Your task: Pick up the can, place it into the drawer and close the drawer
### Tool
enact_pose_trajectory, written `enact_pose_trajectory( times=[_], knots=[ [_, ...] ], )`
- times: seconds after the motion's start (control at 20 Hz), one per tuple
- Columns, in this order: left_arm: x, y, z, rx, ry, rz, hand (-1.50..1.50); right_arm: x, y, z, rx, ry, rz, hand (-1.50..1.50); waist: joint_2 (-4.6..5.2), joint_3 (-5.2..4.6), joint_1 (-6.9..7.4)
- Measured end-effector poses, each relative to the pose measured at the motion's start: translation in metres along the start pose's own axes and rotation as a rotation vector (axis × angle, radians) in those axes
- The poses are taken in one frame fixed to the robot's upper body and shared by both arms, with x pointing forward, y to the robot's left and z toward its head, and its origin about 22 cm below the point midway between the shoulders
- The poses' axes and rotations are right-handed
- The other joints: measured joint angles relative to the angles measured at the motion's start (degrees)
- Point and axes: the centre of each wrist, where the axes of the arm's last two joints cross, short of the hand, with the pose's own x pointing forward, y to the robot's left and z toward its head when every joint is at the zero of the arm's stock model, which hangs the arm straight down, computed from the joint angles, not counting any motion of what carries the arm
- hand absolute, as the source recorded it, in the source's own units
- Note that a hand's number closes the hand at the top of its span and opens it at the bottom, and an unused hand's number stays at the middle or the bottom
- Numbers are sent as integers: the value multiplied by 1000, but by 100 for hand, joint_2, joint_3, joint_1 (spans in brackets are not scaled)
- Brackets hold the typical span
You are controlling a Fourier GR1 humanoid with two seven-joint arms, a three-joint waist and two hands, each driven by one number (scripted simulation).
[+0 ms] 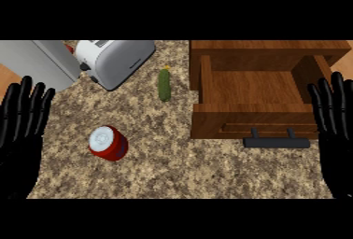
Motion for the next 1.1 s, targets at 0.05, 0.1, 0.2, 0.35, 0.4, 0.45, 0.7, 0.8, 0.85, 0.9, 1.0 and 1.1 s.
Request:
enact_pose_trajectory(
  times=[0.05,0.1,0.2,0.35,0.4,0.45,0.7,0.8,0.85,0.9,1.0,1.1],
  knots=[
    [1,-3,2,3,-3,0,-150,0,1,-2,-8,3,-5,-150,13,-10,-7],
    [1,2,2,11,-4,-5,-150,0,-1,-2,-13,4,-9,-150,24,-19,-13],
    [6,8,9,25,-8,-9,-150,-5,-3,3,-20,10,-16,-150,38,-32,-18],
    [3,10,25,89,62,-16,-150,-5,-13,2,-54,70,-7,-150,56,-43,-10],
    [-2,12,31,131,129,-13,-150,-9,-15,5,-79,117,-2,-150,65,-44,-3],
    [-5,13,36,164,182,-12,-150,-12,-16,9,-99,164,0,-150,67,-45,-1],
    [2,13,46,260,330,-8,-150,-16,-23,15,-143,277,14,-150,62,-48,-21],
    [15,17,50,274,352,-12,-150,-15,-23,16,-153,297,15,-150,61,-48,-19],
    [20,20,49,277,358,-7,-150,-18,-22,15,-154,306,19,-150,60,-48,-20],
    [19,17,47,283,361,-6,-150,-19,-21,16,-158,307,18,-150,61,-48,-25],
    [25,15,46,285,367,0,-150,-22,-26,21,-160,317,18,-150,61,-49,-31],
    [26,16,47,283,371,2,-150,-25,-32,23,-164,320,16,-150,61,-49,-33]
  ],
)
